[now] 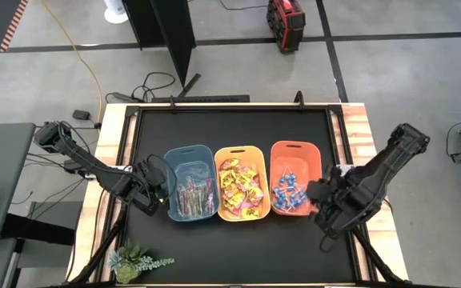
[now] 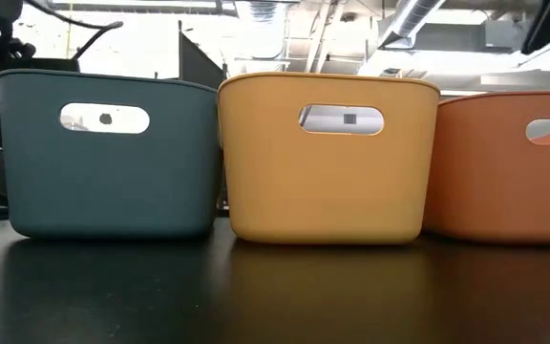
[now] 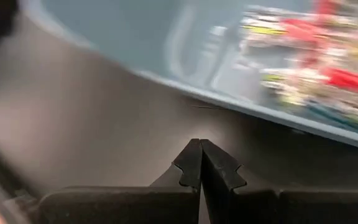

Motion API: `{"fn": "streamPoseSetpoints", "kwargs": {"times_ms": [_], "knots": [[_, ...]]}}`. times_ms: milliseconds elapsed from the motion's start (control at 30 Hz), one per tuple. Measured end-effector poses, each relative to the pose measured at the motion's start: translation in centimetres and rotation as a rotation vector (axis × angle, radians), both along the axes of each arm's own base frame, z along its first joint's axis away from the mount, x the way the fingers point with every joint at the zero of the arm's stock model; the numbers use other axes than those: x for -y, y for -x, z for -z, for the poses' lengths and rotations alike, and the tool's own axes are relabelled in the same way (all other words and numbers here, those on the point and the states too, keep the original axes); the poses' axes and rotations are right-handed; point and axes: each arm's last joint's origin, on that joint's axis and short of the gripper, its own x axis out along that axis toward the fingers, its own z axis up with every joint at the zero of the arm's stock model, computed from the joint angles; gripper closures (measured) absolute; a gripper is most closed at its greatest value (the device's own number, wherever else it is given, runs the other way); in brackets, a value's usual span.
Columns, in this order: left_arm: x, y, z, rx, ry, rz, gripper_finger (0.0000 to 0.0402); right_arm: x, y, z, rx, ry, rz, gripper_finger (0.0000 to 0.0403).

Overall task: Sort candy
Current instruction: Return to Home Position

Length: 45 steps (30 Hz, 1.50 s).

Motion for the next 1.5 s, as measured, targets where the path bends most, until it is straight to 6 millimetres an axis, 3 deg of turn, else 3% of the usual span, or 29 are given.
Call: {"fn": "streamPoseSetpoints", "kwargs": {"times_ms": [133, 200, 433, 800, 1133, 1300, 1500], "knots": [[-1.0, 0.3, 0.0, -0.001, -0.056, -0.106, 0.0401, 1.0, 1.4, 1.4, 0.028, -0.021, 0.131, 0.0371], [-1.5, 0.2, -0.1, 0.013, -0.086, -0.146, 0.0401, 1.3, 1.7, 2.1, 0.034, -0.02, 0.193, 0.0393], [-2.6, -0.8, 0.0, 0.022, -0.156, -0.178, 0.0401, 1.5, 1.9, 3.7, 0.025, 0.001, 0.277, 0.0393], [-3.8, -4.1, 1.3, -0.035, -0.226, -0.097, 0.0401, 1.3, 1.8, 3.8, 0.021, 0.003, 0.268, 0.0397], [-4.0, -4.6, 1.6, -0.054, -0.228, -0.065, 0.0401, 0.9, 1.5, 3.9, 0.037, -0.028, 0.234, 0.0397], [-3.6, -4.0, 1.0, -0.032, -0.157, -0.048, 0.0401, -0.6, 1.7, 3.8, 0.144, 0.006, 0.077, 0.0397], [-2.3, -2.4, -1.7, 0.142, -0.1, 0.054, 0.0401, -3.9, 2.2, 3.5, 0.334, 0.024, -0.194, 0.0397]]}}
